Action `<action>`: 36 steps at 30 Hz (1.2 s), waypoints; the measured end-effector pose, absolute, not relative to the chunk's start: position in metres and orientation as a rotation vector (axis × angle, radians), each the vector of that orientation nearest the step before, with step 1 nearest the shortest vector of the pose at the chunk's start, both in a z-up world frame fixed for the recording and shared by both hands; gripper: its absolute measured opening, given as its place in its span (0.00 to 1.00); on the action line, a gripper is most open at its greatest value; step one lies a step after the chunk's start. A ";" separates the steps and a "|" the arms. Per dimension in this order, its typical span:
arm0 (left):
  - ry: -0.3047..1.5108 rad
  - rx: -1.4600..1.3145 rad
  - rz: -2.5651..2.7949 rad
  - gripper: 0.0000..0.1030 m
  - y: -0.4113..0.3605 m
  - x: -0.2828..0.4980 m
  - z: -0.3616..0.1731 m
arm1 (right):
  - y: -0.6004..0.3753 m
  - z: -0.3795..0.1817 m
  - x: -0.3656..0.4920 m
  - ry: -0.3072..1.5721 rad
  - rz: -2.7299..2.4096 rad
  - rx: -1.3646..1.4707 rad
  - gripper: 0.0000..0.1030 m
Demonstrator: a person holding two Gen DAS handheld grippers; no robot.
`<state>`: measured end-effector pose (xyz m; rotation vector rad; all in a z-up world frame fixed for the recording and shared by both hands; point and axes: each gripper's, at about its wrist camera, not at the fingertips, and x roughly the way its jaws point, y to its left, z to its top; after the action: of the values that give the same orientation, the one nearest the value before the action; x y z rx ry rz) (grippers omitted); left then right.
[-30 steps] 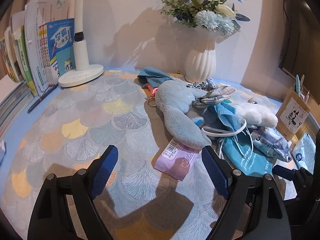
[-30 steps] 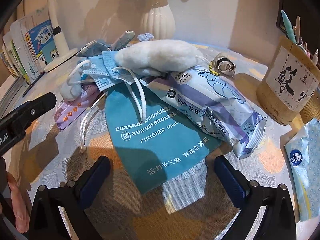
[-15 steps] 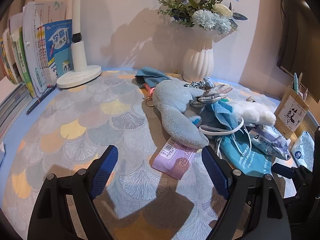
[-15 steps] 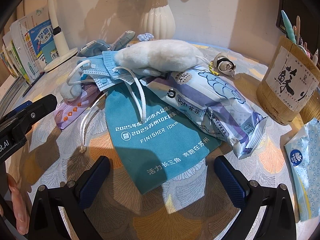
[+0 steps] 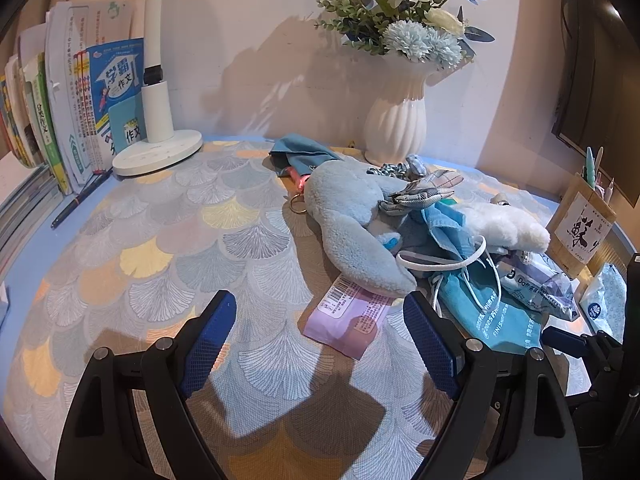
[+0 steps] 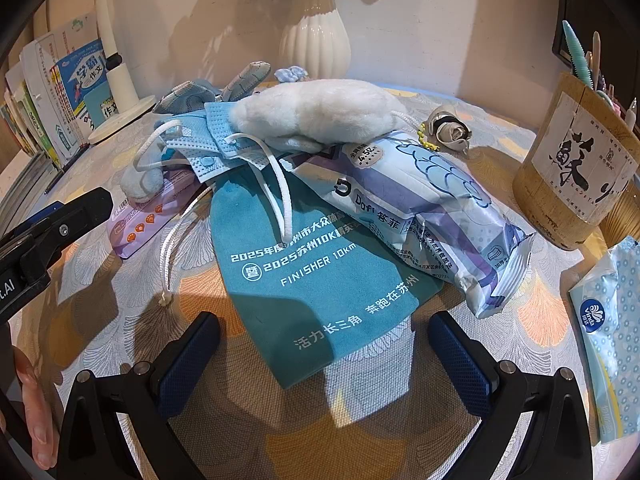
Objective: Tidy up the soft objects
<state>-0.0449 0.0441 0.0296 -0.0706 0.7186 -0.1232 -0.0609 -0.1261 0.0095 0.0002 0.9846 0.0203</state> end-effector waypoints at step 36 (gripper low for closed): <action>0.702 -0.068 -0.119 0.82 0.045 -0.048 0.032 | -0.126 0.010 -0.061 0.984 0.021 0.000 1.00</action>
<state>-0.0481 0.0449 0.0323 -0.0681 0.7025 -0.1187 -0.0609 -0.1259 0.0095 0.0001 0.9844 0.0208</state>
